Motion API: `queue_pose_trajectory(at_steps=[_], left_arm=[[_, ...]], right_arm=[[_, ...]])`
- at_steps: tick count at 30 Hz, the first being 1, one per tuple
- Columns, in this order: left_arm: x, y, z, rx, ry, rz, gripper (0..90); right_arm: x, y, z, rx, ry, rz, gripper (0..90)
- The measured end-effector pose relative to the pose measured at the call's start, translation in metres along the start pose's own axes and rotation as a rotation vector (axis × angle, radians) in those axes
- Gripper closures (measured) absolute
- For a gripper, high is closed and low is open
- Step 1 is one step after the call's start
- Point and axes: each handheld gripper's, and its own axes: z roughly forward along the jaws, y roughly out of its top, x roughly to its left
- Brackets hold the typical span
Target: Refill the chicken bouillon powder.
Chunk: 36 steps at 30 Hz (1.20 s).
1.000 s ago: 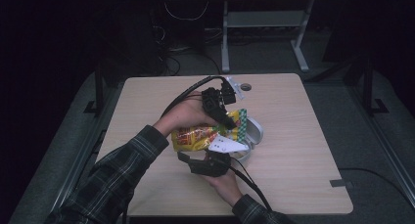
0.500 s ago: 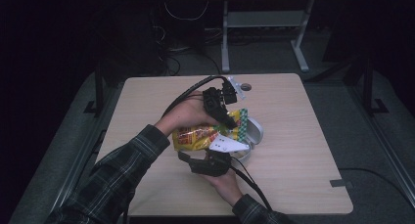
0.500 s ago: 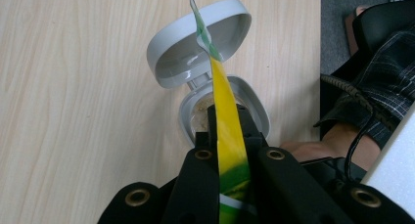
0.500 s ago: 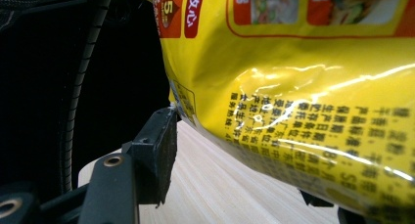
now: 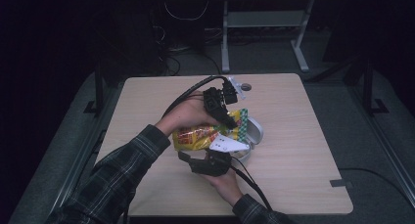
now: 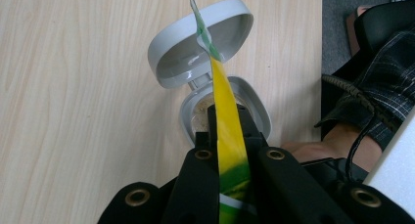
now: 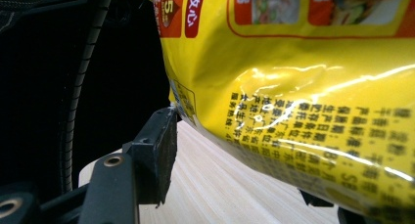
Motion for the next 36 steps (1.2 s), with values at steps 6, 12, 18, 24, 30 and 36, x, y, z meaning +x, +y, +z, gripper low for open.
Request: queue_pose_trajectory(at_steps=[6,12,18,24,30,36], left_arm=[[0.0,0.0,0.0,-0.001,0.001,-0.002,90.0],[0.001,0.0,0.0,-0.001,0.004,-0.006,90.0],[0.006,-0.001,-0.002,-0.007,0.011,-0.017,90.0],[0.008,0.003,-0.004,-0.011,0.019,-0.015,90.0],[0.01,0.003,-0.005,-0.01,0.023,-0.024,90.0],[0.011,0.003,-0.005,-0.015,0.026,-0.027,90.0]], right_arm=[[0.0,0.0,0.0,0.0,0.001,0.0,39.6],[-0.001,0.0,0.0,-0.001,0.005,0.002,39.6],[-0.004,0.003,0.003,-0.001,0.015,-0.004,39.6],[-0.008,0.007,0.003,-0.007,0.019,-0.006,39.6],[-0.01,0.008,0.004,-0.008,0.023,-0.011,39.7],[-0.011,0.009,0.005,-0.006,0.023,-0.01,39.7]])
